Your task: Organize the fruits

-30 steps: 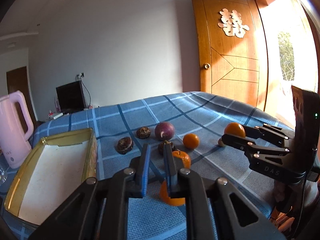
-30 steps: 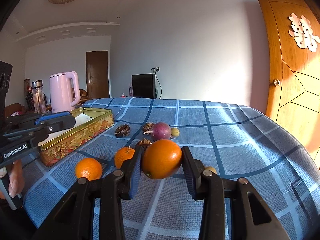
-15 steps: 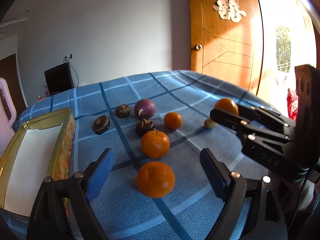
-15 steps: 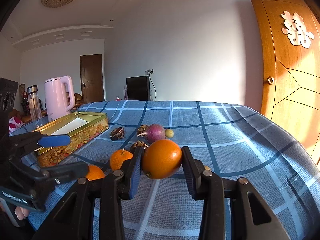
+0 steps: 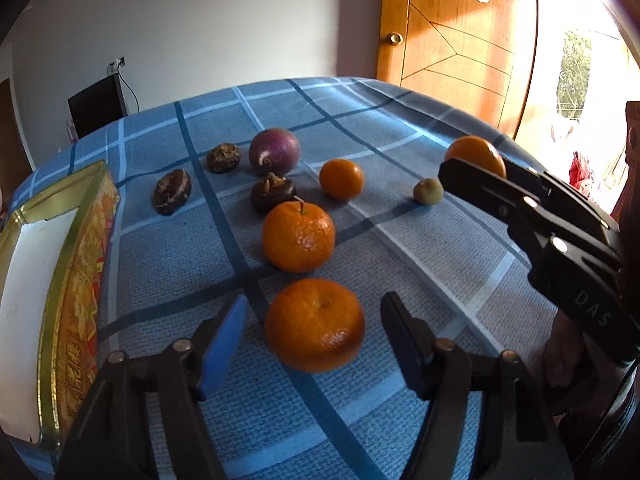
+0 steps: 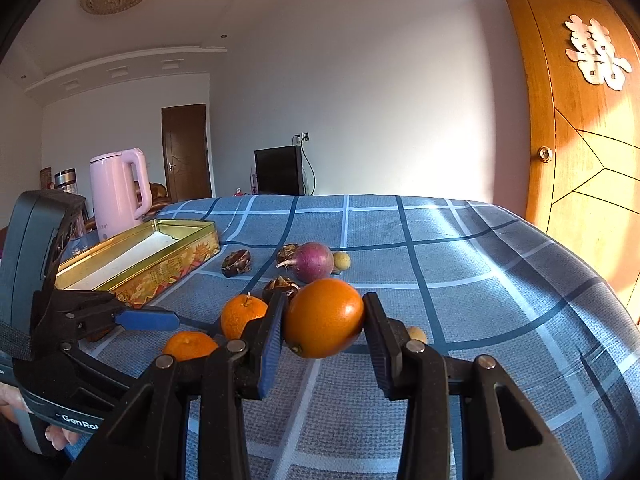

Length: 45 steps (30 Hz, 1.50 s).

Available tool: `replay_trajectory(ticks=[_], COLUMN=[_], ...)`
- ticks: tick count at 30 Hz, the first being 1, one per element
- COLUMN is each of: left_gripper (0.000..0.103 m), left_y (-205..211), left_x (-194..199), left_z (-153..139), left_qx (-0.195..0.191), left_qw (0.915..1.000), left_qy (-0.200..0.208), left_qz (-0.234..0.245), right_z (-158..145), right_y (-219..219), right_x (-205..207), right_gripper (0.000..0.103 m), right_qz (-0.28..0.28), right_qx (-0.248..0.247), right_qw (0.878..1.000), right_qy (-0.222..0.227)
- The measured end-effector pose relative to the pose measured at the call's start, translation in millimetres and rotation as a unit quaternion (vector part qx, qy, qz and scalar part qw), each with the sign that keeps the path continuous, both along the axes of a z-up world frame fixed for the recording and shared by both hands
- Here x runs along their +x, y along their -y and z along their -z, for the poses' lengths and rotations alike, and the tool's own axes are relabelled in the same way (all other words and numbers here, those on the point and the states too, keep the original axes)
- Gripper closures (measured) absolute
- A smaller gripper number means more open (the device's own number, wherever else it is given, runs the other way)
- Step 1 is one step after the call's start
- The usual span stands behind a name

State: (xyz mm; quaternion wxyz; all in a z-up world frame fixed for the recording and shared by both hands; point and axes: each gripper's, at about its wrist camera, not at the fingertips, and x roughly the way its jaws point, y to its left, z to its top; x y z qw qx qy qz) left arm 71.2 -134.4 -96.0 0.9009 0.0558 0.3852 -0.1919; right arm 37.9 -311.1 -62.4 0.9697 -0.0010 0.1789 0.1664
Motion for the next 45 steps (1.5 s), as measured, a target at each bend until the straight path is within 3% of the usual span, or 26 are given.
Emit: replay_trajectory(ticks=[2,4,11,19,25,45], left_gripper=[0.052,0.053,0.053,0.053,0.053,0.053], left_y=[-3,-6,-10,-24,-32,-79], left_x=[5,5,-6,-22,-28,-37], left_z=[3,3,-7,-35,-51,-83], left_qx=[-0.015,-0.024,-0.024,-0.006,-0.006,-0.022], left_qw=[0.9996,0.9994,0.9994,0.9904,0.9811,0.9643], left_qy=[-0.021,-0.023,0.025,0.132,0.184,0.237], left_qz=[0.005,0.003,-0.007,-0.042,-0.061,-0.117], right_z=[0,0,0,-2,-10,-70], right_y=[0,0,-1,-7,-14,-60], right_x=[0,0,-5,-9,-13,-12], right_gripper=[0.063,0.063,0.063,0.063,0.063,0.063], right_qz=[-0.001,0.000,0.003,0.010,0.002,-0.068], right_qx=[-0.001,0.000,-0.003,-0.021,-0.031,-0.041], right_qw=[1.000,1.000,1.000,0.999,0.999,0.994], right_qy=[0.000,0.000,0.016,0.024,0.034,0.072])
